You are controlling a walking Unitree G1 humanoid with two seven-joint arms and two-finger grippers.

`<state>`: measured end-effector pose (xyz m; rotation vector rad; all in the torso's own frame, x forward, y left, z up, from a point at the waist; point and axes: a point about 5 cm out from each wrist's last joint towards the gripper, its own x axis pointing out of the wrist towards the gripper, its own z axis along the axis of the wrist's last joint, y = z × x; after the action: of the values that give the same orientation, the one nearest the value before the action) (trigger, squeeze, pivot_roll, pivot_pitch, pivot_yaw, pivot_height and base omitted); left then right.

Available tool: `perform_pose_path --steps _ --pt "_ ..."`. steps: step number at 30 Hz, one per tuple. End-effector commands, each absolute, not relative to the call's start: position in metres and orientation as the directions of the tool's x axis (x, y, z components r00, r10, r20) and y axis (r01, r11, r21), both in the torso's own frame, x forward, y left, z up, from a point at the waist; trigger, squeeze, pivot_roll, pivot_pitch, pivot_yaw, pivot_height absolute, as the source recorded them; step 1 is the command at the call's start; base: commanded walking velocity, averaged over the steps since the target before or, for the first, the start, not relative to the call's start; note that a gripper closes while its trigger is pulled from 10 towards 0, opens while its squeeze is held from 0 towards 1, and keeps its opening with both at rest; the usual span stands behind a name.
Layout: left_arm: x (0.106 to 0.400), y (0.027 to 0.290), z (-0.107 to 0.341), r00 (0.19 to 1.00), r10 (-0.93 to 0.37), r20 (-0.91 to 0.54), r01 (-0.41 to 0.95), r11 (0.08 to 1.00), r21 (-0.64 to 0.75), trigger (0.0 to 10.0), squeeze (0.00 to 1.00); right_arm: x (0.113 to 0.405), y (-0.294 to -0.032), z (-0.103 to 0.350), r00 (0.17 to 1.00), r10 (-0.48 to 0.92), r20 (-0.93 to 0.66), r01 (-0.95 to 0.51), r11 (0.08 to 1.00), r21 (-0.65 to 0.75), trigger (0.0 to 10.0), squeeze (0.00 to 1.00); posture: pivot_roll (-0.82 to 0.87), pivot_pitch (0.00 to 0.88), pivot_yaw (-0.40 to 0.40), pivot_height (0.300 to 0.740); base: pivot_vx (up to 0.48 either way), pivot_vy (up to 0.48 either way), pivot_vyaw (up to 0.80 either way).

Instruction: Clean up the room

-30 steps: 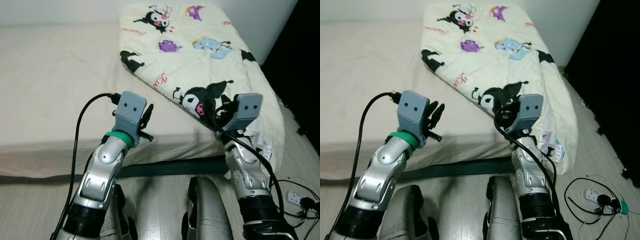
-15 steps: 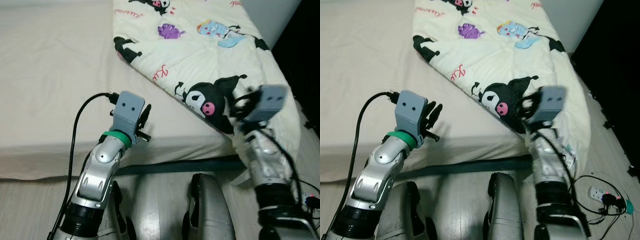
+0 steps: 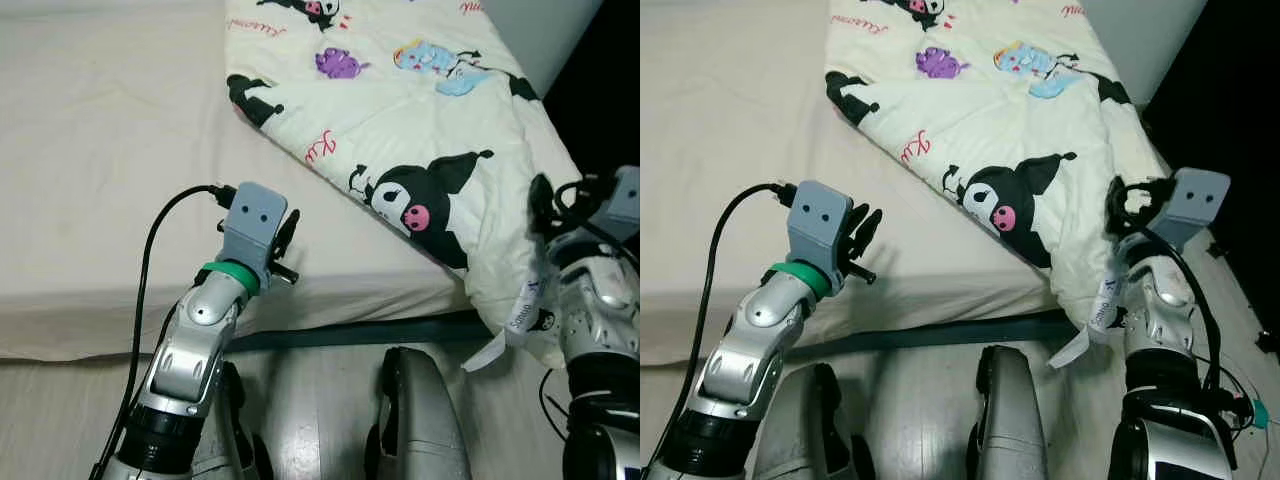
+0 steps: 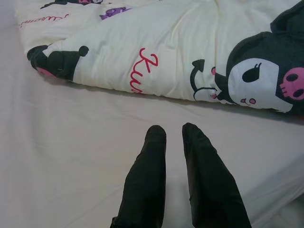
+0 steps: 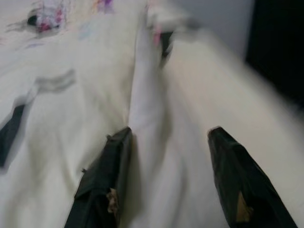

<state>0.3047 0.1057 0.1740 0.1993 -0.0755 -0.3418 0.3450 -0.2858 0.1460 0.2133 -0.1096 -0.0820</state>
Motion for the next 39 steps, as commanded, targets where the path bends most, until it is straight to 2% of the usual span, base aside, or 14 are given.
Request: perform_pose_path --steps 1,7,9,10,11,14,16,17,21,22,26,31,35,39 --pt "0.304 0.108 0.173 0.940 -0.340 0.027 0.327 0.921 0.213 10.0 0.00 0.343 -0.280 0.126 0.999 -0.039 0.013 0.033 0.958 0.285 10.0 0.00 0.01 0.131 0.119 0.511 0.000 0.000 0.00" --pt "0.303 0.109 0.174 0.939 -0.343 0.024 0.330 0.918 0.218 10.0 0.00 0.344 -0.261 0.108 0.989 0.123 -0.083 -0.098 0.961 0.260 10.0 0.00 0.02 0.133 0.126 0.511 0.000 0.000 0.00" --pt "0.303 0.110 0.175 0.939 -0.344 0.024 0.330 0.918 0.219 10.0 0.00 0.344 -0.231 0.114 0.917 0.398 -0.038 -0.377 0.892 0.250 10.0 0.00 0.01 0.137 0.131 0.511 0.000 0.000 0.00" --pt "0.303 0.110 0.175 0.939 -0.344 0.024 0.330 0.918 0.219 10.0 0.00 0.344 -0.231 0.114 0.917 0.398 -0.038 -0.377 0.892 0.250 10.0 0.00 0.01 0.137 0.131 0.511 0.000 0.000 0.00" --pt "0.304 0.109 0.176 0.937 -0.347 0.025 0.334 0.917 0.218 10.0 0.00 0.335 -0.193 0.120 0.750 0.661 -0.005 -0.644 0.732 0.222 10.0 0.00 0.00 0.141 0.130 0.511 0.000 0.000 0.00" --pt "0.304 0.108 0.177 0.936 -0.351 0.028 0.337 0.916 0.217 10.0 0.00 0.325 -0.174 0.123 0.649 0.761 -0.002 -0.744 0.636 0.207 10.0 0.00 0.00 0.141 0.129 0.511 0.000 0.000 0.00" --pt "0.305 0.107 0.183 0.934 -0.355 0.045 0.339 0.917 0.213 10.0 0.00 0.303 -0.145 0.124 0.445 0.895 -0.009 -0.876 0.438 0.204 10.0 0.00 0.00 0.142 0.121 0.511 0.000 0.000 0.00" --pt "0.305 0.107 0.183 0.934 -0.355 0.045 0.339 0.917 0.213 10.0 0.00 0.303 -0.145 0.124 0.445 0.895 -0.009 -0.876 0.438 0.204 10.0 0.00 0.00 0.142 0.121 0.511 0.000 0.000 0.00" --pt "0.308 0.110 0.198 0.928 -0.362 0.089 0.339 0.919 0.202 10.0 0.00 0.272 -0.119 0.124 0.232 0.973 -0.023 -0.946 0.231 0.229 10.0 0.00 0.00 0.142 0.117 0.511 0.000 0.000 0.00" --pt "0.311 0.116 0.213 0.923 -0.361 0.131 0.333 0.922 0.196 10.0 0.00 0.249 -0.110 0.122 0.108 0.993 -0.042 -0.957 0.115 0.265 10.0 0.00 -0.01 0.140 0.107 0.511 0.000 0.000 0.00" --pt "0.316 0.134 0.244 0.921 -0.311 0.233 0.272 0.945 0.182 10.0 0.00 0.212 -0.113 0.113 -0.031 0.995 -0.090 -0.938 0.002 0.347 10.0 0.00 -0.01 0.141 0.088 0.511 0.000 0.000 0.00" --pt "0.319 0.160 0.276 0.914 -0.185 0.362 0.134 0.977 0.164 10.0 0.00 0.202 -0.129 0.104 0.053 0.987 -0.149 -0.931 0.103 0.351 10.0 0.00 -0.03 0.153 0.073 0.511 0.000 0.000 0.00" --pt "0.321 0.171 0.274 0.919 -0.143 0.367 0.069 0.976 0.206 10.0 0.00 0.241 -0.138 0.134 0.371 0.928 -0.025 -0.901 0.367 0.231 10.0 0.00 -0.03 0.157 0.073 0.511 0.000 0.000 0.00" --pt "0.323 0.156 0.241 0.947 -0.228 0.228 0.159 0.945 0.284 10.0 0.00 0.257 -0.142 0.147 0.503 0.863 0.045 -0.851 0.485 0.203 10.0 0.00 -0.05 0.159 0.076 0.511 0.000 0.000 0.00"
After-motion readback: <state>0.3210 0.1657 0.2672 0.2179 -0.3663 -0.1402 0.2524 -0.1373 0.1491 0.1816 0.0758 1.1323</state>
